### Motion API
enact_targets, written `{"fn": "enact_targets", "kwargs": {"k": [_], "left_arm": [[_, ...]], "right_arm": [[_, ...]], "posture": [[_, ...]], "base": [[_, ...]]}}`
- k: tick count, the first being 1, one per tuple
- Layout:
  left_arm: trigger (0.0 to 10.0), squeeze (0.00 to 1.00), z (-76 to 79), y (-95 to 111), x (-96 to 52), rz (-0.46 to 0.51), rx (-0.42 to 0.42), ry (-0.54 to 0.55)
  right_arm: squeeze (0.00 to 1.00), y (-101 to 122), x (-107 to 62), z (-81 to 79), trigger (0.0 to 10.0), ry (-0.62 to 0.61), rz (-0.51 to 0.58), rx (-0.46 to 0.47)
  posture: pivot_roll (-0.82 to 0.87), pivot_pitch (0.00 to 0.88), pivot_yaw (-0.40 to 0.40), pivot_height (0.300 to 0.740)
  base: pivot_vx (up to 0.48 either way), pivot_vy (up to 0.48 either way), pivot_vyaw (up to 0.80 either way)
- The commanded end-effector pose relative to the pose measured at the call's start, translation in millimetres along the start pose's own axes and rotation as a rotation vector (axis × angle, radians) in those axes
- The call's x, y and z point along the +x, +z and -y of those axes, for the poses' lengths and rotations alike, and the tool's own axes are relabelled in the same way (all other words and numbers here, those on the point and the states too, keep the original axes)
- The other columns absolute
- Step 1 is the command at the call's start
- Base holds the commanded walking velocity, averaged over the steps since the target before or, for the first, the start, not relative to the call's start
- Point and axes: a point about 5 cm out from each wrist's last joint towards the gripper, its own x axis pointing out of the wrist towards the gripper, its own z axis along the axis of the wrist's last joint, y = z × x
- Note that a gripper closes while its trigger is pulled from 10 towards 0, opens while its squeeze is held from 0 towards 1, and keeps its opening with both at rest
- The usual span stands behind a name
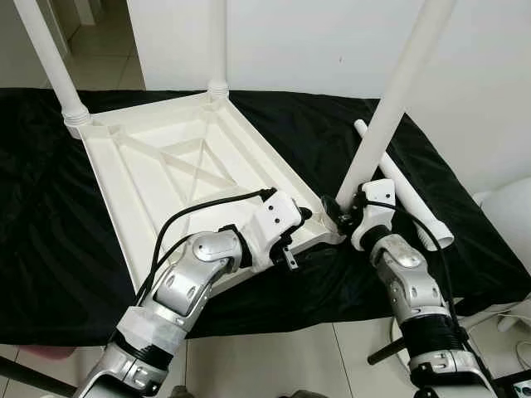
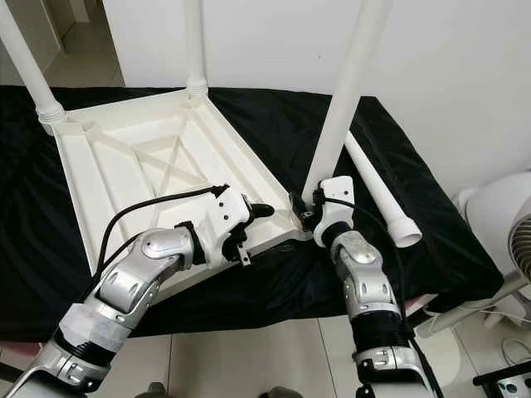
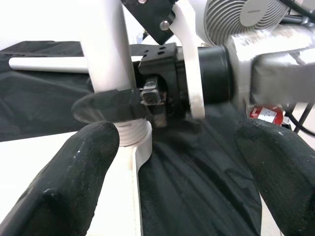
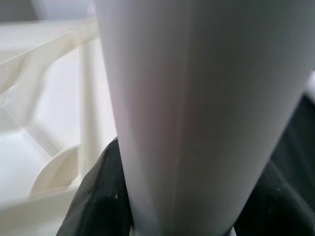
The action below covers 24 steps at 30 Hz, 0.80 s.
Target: Building children table
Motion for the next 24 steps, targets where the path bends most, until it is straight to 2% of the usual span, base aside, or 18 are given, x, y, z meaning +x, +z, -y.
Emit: {"fn": "enact_targets", "kwargs": {"k": [1, 3, 6, 9, 13, 14, 15, 16, 24], "left_arm": [[10.0, 0.0, -6.1, 0, 1.8, -0.003, 0.01, 0.061], [10.0, 0.0, -6.2, 0, 2.1, -0.005, 0.012, 0.057], [10.0, 0.0, -5.8, -1, 1.9, -0.007, 0.016, 0.053], [10.0, 0.0, -6.2, 0, 2.7, -0.007, 0.017, 0.05], [10.0, 0.0, -5.9, 0, 3.2, -0.005, 0.016, 0.047], [10.0, 0.0, -5.8, 0, 3.3, -0.006, 0.018, 0.042], [10.0, 0.0, -5.9, 0, 3.6, -0.006, 0.019, 0.04], [10.0, 0.0, -7.0, 0, 4.0, -0.005, 0.021, 0.041], [10.0, 0.0, -9.9, 2, 3.8, 0.001, 0.021, 0.049]], "right_arm": [[0.0, -12, -7.7, -4.9, 10.0, -0.161, -0.053, 0.034], [0.0, -9, -12.4, -16.3, 10.0, -0.265, -0.026, 0.066], [0.0, -7, -15.2, -21.8, 10.0, -0.298, -0.009, 0.068], [0.0, -5, -16.5, -32.8, 10.0, -0.307, 0.002, 0.111], [0.0, -3, -16.6, -32.0, 10.0, -0.302, 0.006, 0.112], [0.0, -1, -16.8, -27.4, 10.0, -0.314, 0.007, 0.11], [0.41, 0, -17.6, -24.1, 10.0, -0.336, 0.006, 0.111], [1.0, 1, -18.5, -21.8, 10.0, -0.348, 0.007, 0.114], [1.0, 8, -25.2, -15.5, 10.0, -0.36, 0.042, 0.119]], "posture": [[0.02, 0.0, -0.061, 0.74], [0.02, 0.0, -0.061, 0.74], [0.02, 0.0, -0.061, 0.74], [0.01, 0.0, -0.055, 0.74], [0.01, 0.0, -0.053, 0.74], [0.01, 0.0, -0.05, 0.74], [0.01, 0.0, -0.049, 0.74], [0.01, 0.0, -0.049, 0.74], [0.0, 0.0, -0.046, 0.74]], "base": [[0.0, 0.0, 0.0], [0.0, 0.0, 0.0], [0.0, 0.0, 0.0], [0.0, 0.0, 0.0], [0.0, 0.0, 0.0], [0.0, 0.0, 0.0], [0.0, 0.0, 0.0], [0.0, 0.0, 0.0], [0.0, 0.0, 0.0]]}}
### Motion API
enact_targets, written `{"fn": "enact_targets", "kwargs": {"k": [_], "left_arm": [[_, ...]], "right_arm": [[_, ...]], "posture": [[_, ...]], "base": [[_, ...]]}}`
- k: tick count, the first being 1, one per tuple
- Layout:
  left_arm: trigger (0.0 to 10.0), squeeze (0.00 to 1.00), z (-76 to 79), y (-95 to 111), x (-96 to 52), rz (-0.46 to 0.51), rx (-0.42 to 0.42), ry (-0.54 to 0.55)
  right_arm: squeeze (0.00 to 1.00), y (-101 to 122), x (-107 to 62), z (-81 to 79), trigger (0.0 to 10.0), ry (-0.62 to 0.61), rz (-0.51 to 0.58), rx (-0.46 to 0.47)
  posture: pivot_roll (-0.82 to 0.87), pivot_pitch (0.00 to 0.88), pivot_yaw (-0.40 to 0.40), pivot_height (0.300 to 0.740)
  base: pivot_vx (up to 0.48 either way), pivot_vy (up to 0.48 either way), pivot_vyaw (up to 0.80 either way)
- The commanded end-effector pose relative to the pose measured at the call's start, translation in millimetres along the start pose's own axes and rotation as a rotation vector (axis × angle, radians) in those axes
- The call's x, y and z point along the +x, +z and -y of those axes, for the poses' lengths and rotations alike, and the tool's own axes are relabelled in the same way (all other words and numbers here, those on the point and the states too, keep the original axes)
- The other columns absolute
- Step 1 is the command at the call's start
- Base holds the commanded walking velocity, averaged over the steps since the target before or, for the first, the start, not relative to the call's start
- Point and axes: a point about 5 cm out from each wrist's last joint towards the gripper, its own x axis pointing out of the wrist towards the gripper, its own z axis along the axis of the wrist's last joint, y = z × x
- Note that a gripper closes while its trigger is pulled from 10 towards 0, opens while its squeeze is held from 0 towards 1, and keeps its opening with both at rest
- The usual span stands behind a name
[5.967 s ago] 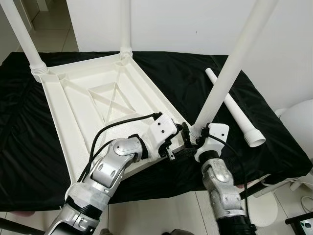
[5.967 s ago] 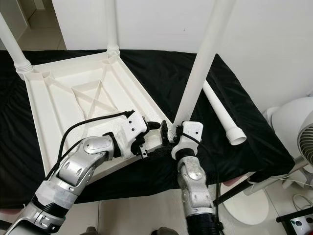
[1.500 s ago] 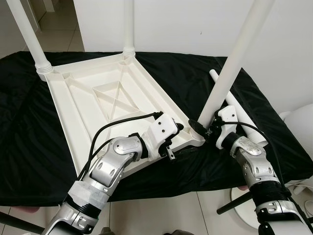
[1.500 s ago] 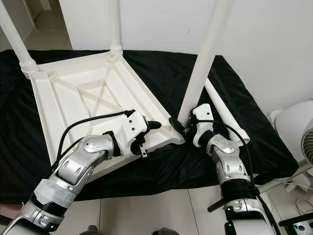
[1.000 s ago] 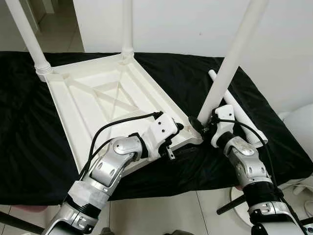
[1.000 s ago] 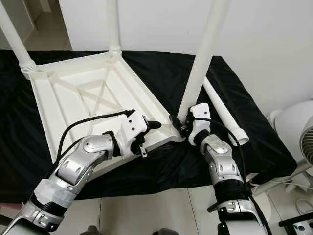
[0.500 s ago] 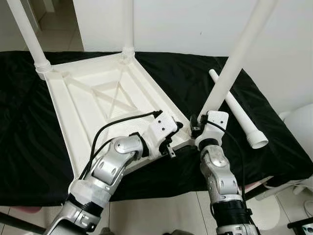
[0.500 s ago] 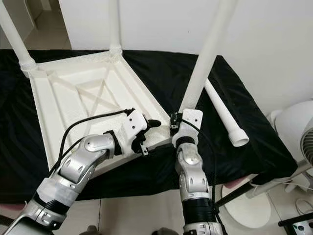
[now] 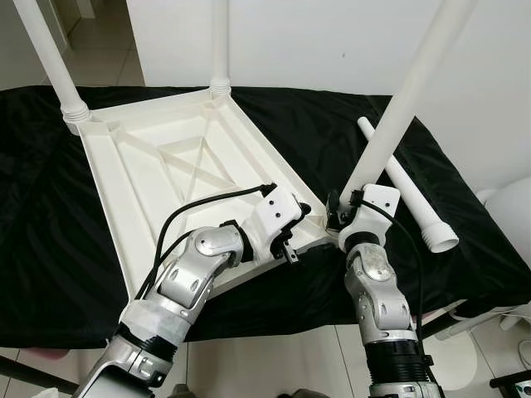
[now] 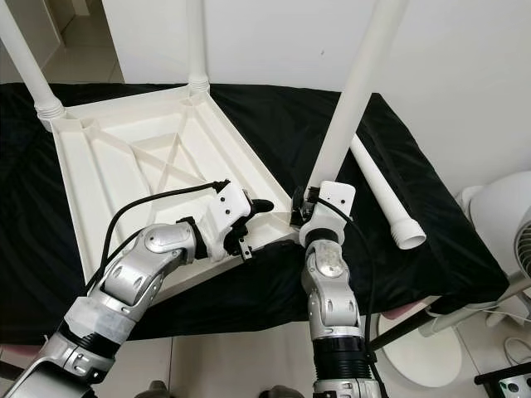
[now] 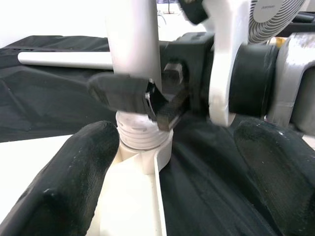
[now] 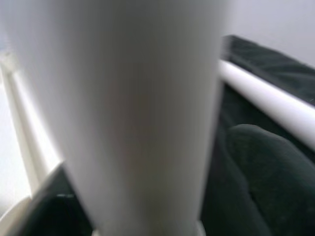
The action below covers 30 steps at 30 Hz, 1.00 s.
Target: Building children table
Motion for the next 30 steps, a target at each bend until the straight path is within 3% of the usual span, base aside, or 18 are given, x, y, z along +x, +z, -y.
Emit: {"fn": "enact_targets", "kwargs": {"k": [1, 6, 10, 11, 12, 13, 14, 19, 30], "left_arm": [[10.0, 0.0, -2.6, 1, 0.2, 0.003, 0.006, 0.037], [10.0, 0.0, -2.7, 1, -0.1, 0.002, 0.006, 0.037], [10.0, 0.0, -3.4, 1, -0.1, 0.0, 0.009, 0.033], [10.0, 0.0, -3.6, 1, -0.1, 0.0, 0.011, 0.031], [10.0, 0.0, -3.7, 1, 0.0, 0.0, 0.012, 0.03], [10.0, 0.0, -3.7, 1, 0.0, 0.0, 0.013, 0.029], [10.0, 0.0, -3.4, 1, 0.1, 0.0, 0.014, 0.027], [10.0, 0.0, -2.5, 2, 0.3, 0.002, 0.015, 0.02], [10.0, 0.0, -2.4, 3, 1.0, 0.003, 0.021, 0.012]], "right_arm": [[1.0, -8, -8.6, 1.9, 10.0, -0.015, -0.028, 0.028], [1.0, -6, -8.8, 10.6, 10.0, 0.033, -0.012, 0.033], [1.0, -5, -8.6, 15.9, 10.0, 0.17, -0.013, 0.037], [0.77, -5, -8.4, 18.3, 10.0, 0.249, -0.011, 0.019], [0.14, -6, -8.4, 20.3, 10.0, 0.311, -0.011, 0.002], [0.14, -6, -8.5, 21.7, 10.0, 0.35, -0.011, -0.012], [0.0, -7, -7.7, 24.9, 10.0, 0.374, -0.013, -0.021], [0.0, -8, 0.5, 34.0, 10.0, 0.451, -0.011, -0.06], [0.0, -11, 19.3, 24.5, 10.0, 0.679, -0.04, -0.16]], "posture": [[0.0, 0.0, -0.046, 0.74], [0.01, 0.0, -0.043, 0.74], [0.01, 0.0, -0.039, 0.74], [0.01, 0.0, -0.039, 0.74], [0.01, 0.0, -0.039, 0.74], [0.01, 0.0, -0.039, 0.74], [0.01, 0.0, -0.038, 0.74], [0.01, 0.0, -0.037, 0.74], [0.02, 0.0, -0.037, 0.74]], "base": [[0.0, 0.0, 0.0], [0.0, 0.0, 0.0], [0.0, 0.0, 0.0], [0.0, 0.0, 0.0], [0.0, 0.0, 0.0], [0.0, 0.0, 0.0], [0.0, 0.0, 0.0], [0.0, 0.0, 0.0], [0.0, 0.0, 0.0]]}}
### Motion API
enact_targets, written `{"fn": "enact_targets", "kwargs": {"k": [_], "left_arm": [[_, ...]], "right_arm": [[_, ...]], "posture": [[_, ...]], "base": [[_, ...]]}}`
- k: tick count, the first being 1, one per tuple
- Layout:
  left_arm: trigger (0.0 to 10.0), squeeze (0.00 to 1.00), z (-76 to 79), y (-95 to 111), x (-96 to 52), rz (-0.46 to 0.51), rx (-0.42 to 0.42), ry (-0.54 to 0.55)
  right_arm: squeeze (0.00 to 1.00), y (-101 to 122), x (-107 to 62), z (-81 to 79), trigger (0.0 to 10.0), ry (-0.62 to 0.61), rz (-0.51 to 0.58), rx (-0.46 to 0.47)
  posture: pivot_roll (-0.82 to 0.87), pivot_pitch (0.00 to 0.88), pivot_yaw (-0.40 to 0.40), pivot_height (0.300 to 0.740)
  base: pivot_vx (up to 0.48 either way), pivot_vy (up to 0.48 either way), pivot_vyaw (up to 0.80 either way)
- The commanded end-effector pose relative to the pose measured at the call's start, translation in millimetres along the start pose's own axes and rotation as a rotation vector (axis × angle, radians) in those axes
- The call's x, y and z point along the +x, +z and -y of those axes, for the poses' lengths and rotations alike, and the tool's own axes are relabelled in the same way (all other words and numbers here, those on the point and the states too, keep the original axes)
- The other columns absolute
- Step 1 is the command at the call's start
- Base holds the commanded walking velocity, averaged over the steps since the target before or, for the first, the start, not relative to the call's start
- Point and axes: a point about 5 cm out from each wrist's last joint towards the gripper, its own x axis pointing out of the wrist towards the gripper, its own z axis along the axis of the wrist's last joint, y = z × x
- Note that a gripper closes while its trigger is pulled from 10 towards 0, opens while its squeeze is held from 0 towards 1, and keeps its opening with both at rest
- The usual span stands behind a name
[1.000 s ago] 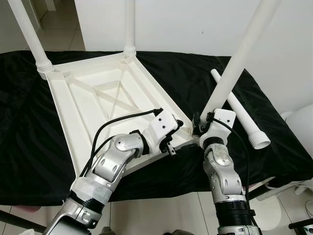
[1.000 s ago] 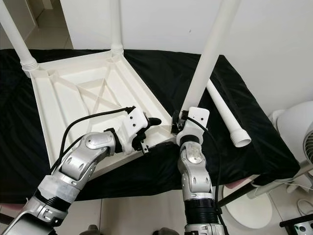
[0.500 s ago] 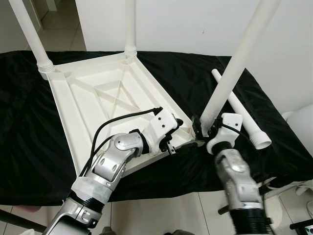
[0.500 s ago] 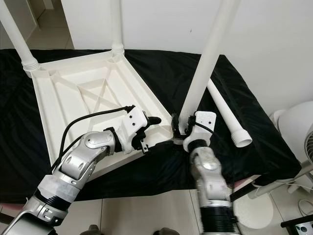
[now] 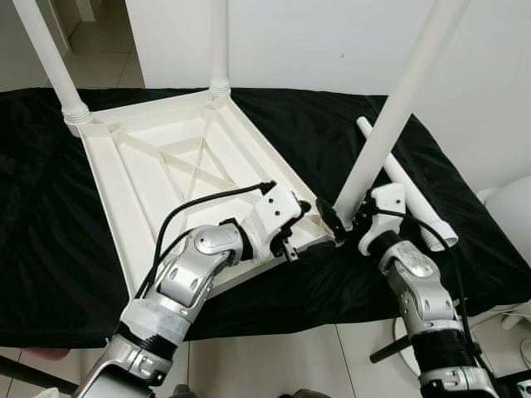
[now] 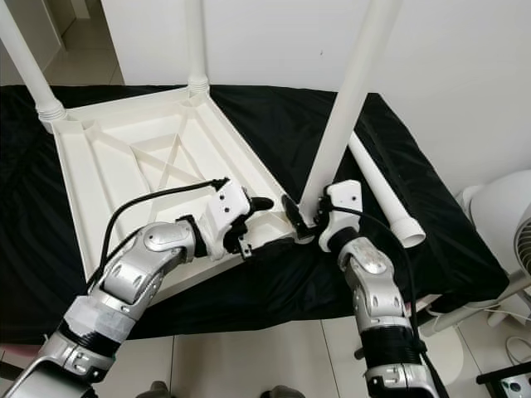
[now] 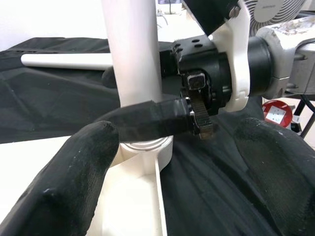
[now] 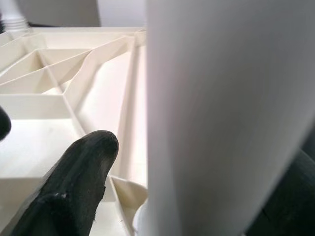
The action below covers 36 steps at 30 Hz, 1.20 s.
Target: Building children table
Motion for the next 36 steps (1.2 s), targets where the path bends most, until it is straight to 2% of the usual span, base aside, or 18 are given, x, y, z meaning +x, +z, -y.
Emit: {"fn": "enact_targets", "kwargs": {"k": [1, 4, 5, 6, 7, 14, 18, 19, 20, 26, 28, 36], "left_arm": [[10.0, 0.0, -0.9, 2, 2.1, 0.0, 0.017, 0.006], [10.0, 0.0, -0.7, 2, 2.3, 0.001, 0.017, 0.005], [10.0, 0.0, 0.1, 2, 1.6, 0.001, 0.016, 0.007], [10.0, 0.0, 0.1, 2, 1.6, 0.001, 0.016, 0.007], [10.0, 0.0, 0.4, 2, 1.0, 0.0, 0.016, 0.008], [10.0, 0.0, 0.3, 1, 0.0, -0.001, 0.014, 0.013], [10.0, 0.0, 1.5, 2, 0.6, 0.001, 0.013, 0.011], [10.0, 0.0, 1.8, 2, 0.8, 0.002, 0.014, 0.01], [10.0, 0.0, 1.8, 2, 0.9, 0.002, 0.014, 0.009], [10.0, 0.0, 2.0, 1, 0.8, 0.002, 0.014, 0.006], [10.0, 0.0, 3.0, 1, 1.1, 0.002, 0.013, 0.004], [10.0, 0.0, 4.6, 0, 1.2, 0.002, 0.011, 0.002]], "right_arm": [[0.0, -1, 2.8, -0.6, 10.0, 0.039, -0.01, -0.015], [0.0, -2, 4.9, -0.6, 10.0, 0.067, -0.009, -0.02], [0.0, -6, 7.8, -1.4, 1.6, 0.095, -0.033, -0.035], [0.0, -6, 7.8, -1.4, 1.6, 0.095, -0.033, -0.035], [0.0, -9, 8.0, -1.9, 0.0, 0.107, -0.043, -0.038], [0.0, -16, 6.5, -2.1, 0.0, 0.135, -0.061, -0.026], [0.0, -22, 2.8, -0.2, 0.0, 0.109, -0.086, -0.02], [0.0, -24, 2.1, 1.0, 9.2, 0.09, -0.092, -0.025], [0.0, -26, 2.1, 2.9, 10.0, 0.058, -0.114, -0.027], [0.0, -29, 2.5, 5.7, 10.0, 0.015, -0.141, -0.042], [0.0, -30, 3.8, 0.7, 10.0, -0.073, -0.139, -0.014], [0.0, -29, 5.3, -6.4, 10.0, -0.17, -0.13, 0.025]], "posture": [[0.02, 0.0, -0.037, 0.74], [0.02, 0.0, -0.037, 0.74], [0.03, 0.0, -0.04, 0.74], [0.03, 0.0, -0.04, 0.74], [0.03, 0.0, -0.044, 0.74], [0.03, 0.0, -0.048, 0.74], [0.03, 0.0, -0.049, 0.74], [0.03, 0.0, -0.047, 0.74], [0.03, 0.0, -0.047, 0.74], [0.02, 0.0, -0.047, 0.74], [0.02, 0.0, -0.053, 0.74], [0.02, 0.0, -0.055, 0.74]], "base": [[0.0, 0.0, 0.0], [0.0, 0.0, 0.0], [0.0, 0.0, 0.0], [0.0, 0.0, 0.0], [0.0, 0.0, 0.0], [0.0, 0.0, 0.0], [0.0, 0.0, 0.0], [0.0, 0.0, 0.0], [0.0, 0.0, 0.0], [0.0, 0.0, 0.0], [0.0, 0.0, 0.0], [0.0, 0.0, 0.0]]}}
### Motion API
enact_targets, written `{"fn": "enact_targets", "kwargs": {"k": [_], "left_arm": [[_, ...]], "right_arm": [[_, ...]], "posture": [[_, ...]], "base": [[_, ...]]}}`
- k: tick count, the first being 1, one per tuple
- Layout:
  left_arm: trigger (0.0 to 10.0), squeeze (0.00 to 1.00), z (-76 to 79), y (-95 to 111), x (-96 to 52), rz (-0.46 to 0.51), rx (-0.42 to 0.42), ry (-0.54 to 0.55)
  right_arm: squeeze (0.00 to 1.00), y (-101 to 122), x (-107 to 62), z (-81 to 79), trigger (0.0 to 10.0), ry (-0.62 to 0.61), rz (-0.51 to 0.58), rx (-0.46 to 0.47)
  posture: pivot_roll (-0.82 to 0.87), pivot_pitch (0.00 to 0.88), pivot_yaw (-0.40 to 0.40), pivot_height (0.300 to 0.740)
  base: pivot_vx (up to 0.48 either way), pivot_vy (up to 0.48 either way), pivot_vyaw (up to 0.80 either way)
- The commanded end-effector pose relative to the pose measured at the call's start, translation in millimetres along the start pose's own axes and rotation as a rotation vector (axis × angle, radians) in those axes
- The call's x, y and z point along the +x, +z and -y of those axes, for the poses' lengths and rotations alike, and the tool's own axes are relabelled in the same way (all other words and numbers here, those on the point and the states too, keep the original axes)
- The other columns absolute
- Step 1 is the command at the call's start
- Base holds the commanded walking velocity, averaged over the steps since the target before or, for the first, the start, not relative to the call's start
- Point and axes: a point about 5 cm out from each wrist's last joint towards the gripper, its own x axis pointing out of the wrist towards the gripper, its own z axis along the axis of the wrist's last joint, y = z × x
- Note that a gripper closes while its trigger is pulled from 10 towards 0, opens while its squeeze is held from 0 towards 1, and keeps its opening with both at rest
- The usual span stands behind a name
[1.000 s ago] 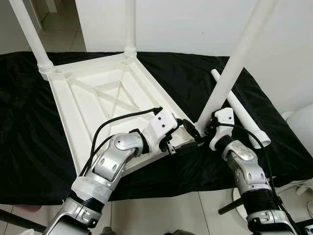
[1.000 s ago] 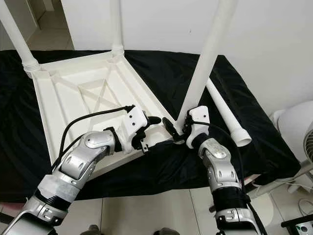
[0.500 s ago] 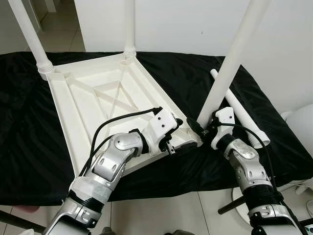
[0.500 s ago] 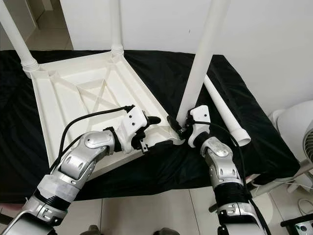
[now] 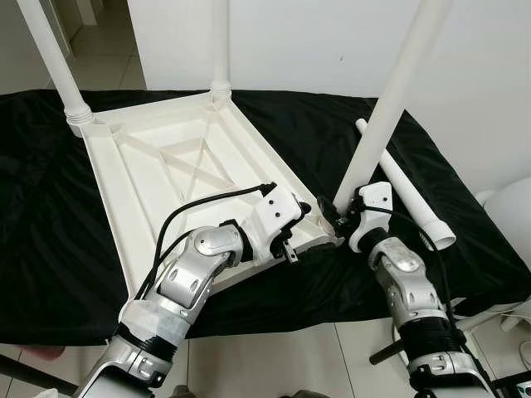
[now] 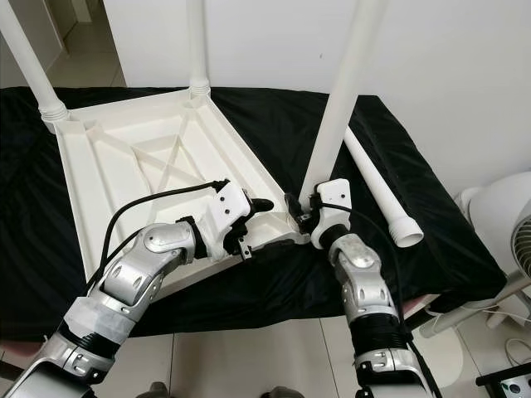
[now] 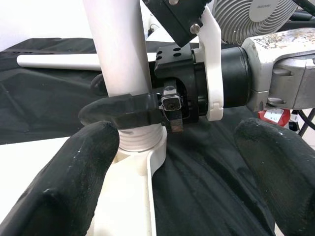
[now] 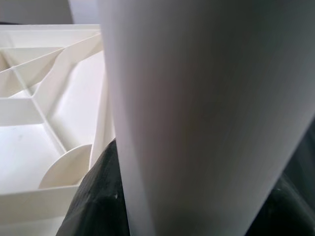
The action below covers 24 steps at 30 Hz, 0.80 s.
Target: Building children table
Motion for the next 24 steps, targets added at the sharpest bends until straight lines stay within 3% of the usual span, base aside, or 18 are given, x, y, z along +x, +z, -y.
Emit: {"fn": "enact_targets", "kwargs": {"k": [1, 3, 4, 6, 9, 19, 20, 24], "left_arm": [[10.0, 0.0, 2.1, 3, 1.2, 0.008, 0.016, 0.008], [10.0, 0.0, 0.0, 2, 1.0, 0.009, 0.013, 0.027], [10.0, 0.0, 0.0, 2, 1.0, 0.009, 0.013, 0.027], [10.0, 0.0, -2.7, 1, 0.8, 0.011, 0.007, 0.048], [10.0, 0.0, -4.0, 1, 0.8, 0.012, 0.008, 0.058], [10.0, 0.0, -6.9, 2, 1.2, 0.017, 0.008, 0.073], [10.0, 0.0, -8.1, 2, 0.6, 0.016, 0.009, 0.082], [10.0, 0.0, -11.2, 2, -0.5, 0.017, 0.007, 0.102]], "right_arm": [[0.0, -19, -5.5, 0.1, 10.0, -0.019, -0.096, 0.005], [0.0, -18, -7.9, -6.7, 10.0, -0.211, -0.086, 0.073], [0.0, -18, -7.9, -6.7, 10.0, -0.211, -0.086, 0.073], [0.0, -19, -12.8, -12.4, 10.0, -0.393, -0.082, 0.092], [0.0, -18, -14.2, -16.5, 10.0, -0.477, -0.072, 0.102], [0.0, -5, -8.6, -27.7, 10.0, -0.475, -0.006, 0.145], [1.0, -4, -10.4, -26.9, 10.0, -0.46, 0.01, 0.158], [1.0, -2, -13.8, -25.0, 10.0, -0.454, 0.031, 0.168]], "posture": [[0.02, 0.0, -0.055, 0.74], [0.03, 0.0, -0.065, 0.74], [0.03, 0.0, -0.065, 0.74], [0.02, 0.0, -0.066, 0.74], [0.02, 0.0, -0.065, 0.74], [0.02, 0.0, -0.063, 0.74], [0.02, 0.0, -0.065, 0.74], [0.02, 0.0, -0.063, 0.74]], "base": [[0.0, 0.0, 0.0], [0.0, 0.0, 0.0], [0.0, 0.0, 0.0], [0.0, 0.0, 0.0], [0.0, 0.0, 0.0], [0.0, 0.0, 0.0], [0.0, 0.0, 0.0], [0.0, 0.0, 0.0]]}}
